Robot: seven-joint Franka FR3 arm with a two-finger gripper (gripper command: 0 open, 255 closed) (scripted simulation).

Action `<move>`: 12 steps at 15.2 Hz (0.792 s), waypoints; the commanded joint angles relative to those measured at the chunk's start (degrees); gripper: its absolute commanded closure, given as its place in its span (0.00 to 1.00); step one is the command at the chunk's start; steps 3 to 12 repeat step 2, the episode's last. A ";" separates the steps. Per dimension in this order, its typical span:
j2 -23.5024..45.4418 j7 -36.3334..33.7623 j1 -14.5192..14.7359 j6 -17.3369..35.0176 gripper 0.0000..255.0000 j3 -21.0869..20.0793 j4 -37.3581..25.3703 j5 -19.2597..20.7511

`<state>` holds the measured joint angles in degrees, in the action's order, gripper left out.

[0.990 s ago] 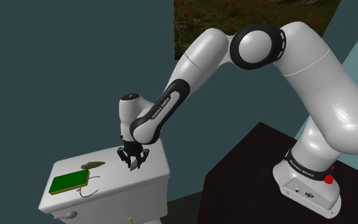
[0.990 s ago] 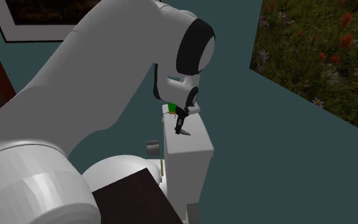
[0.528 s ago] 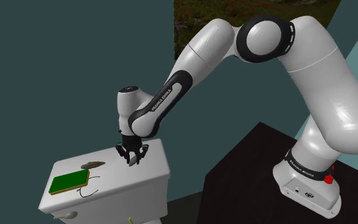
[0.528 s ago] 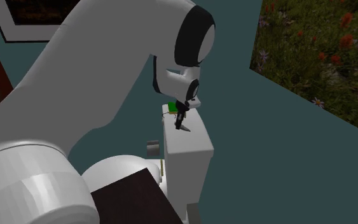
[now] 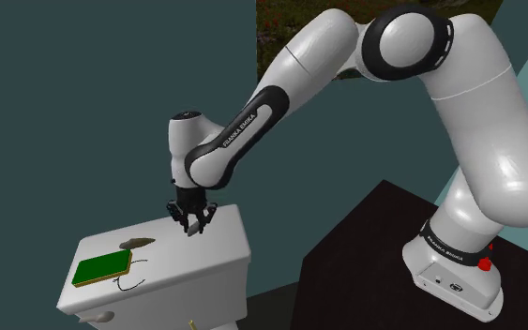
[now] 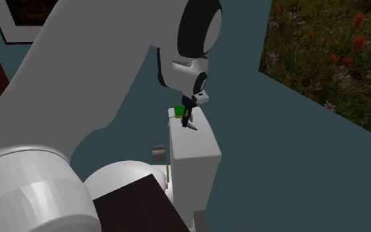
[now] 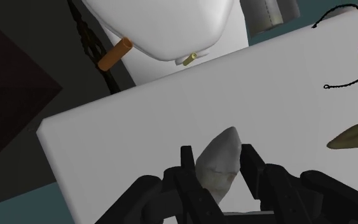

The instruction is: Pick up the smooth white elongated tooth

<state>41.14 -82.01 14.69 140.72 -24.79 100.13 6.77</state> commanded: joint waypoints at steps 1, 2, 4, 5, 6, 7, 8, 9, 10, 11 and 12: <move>-0.75 -0.07 -0.12 -0.64 1.00 -0.26 0.10 -0.22; -0.75 -0.07 -0.12 -0.65 1.00 -0.26 0.09 -0.22; -0.75 -0.07 -0.12 -0.65 1.00 -0.26 0.09 -0.22; -0.75 -0.07 -0.12 -0.65 1.00 -0.26 0.09 -0.22; -0.75 -0.07 -0.12 -0.65 1.00 -0.26 0.09 -0.22; -0.75 -0.07 -0.12 -0.65 1.00 -0.26 0.09 -0.22; -0.75 -0.07 -0.12 -0.65 1.00 -0.26 0.09 -0.22; -0.75 -0.07 -0.12 -0.65 1.00 -0.26 0.09 -0.22; -0.75 -0.07 -0.12 -0.65 1.00 -0.26 0.09 -0.22; -0.75 -0.07 -0.12 -0.65 1.00 -0.26 0.09 -0.22; -0.75 -0.07 -0.12 -0.65 1.00 -0.26 0.09 -0.22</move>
